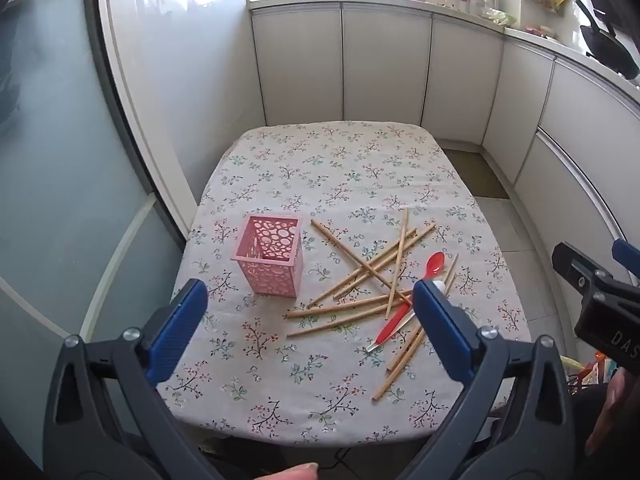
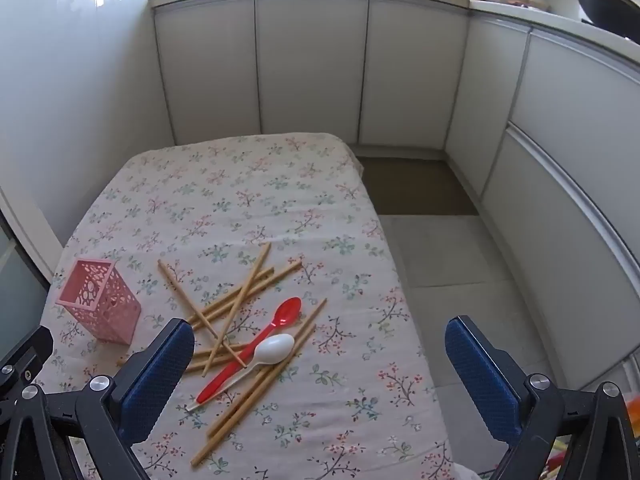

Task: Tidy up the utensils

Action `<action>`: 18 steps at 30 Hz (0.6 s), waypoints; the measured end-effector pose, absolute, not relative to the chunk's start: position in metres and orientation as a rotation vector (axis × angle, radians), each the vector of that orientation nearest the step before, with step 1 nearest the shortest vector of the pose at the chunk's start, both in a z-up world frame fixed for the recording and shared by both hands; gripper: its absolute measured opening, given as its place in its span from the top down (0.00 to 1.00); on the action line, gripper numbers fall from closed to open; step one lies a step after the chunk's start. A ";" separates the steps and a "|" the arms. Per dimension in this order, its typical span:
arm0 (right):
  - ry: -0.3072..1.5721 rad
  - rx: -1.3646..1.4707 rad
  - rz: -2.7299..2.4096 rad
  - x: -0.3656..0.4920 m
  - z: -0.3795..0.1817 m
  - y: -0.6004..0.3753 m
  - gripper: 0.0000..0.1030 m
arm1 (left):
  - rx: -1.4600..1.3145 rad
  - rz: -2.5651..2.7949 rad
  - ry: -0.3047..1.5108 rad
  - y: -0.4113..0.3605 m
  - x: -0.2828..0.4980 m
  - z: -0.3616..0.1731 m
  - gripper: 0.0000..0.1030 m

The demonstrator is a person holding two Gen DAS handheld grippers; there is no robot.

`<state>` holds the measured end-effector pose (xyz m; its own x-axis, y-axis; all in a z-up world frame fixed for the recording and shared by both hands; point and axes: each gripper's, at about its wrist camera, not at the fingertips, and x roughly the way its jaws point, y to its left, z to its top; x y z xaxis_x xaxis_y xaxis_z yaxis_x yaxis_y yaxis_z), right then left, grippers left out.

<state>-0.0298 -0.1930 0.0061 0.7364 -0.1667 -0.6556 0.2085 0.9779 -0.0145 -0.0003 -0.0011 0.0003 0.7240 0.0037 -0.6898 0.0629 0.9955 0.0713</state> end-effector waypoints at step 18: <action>0.709 0.073 -0.201 -0.027 0.004 -0.194 0.00 | 0.095 -0.050 0.782 -0.003 -0.001 -0.006 0.01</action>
<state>-0.0272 -0.1939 0.0038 0.7405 -0.1585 -0.6531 0.2078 0.9782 -0.0018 -0.0014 -0.0029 -0.0062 0.7088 -0.0099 -0.7053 0.0801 0.9946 0.0665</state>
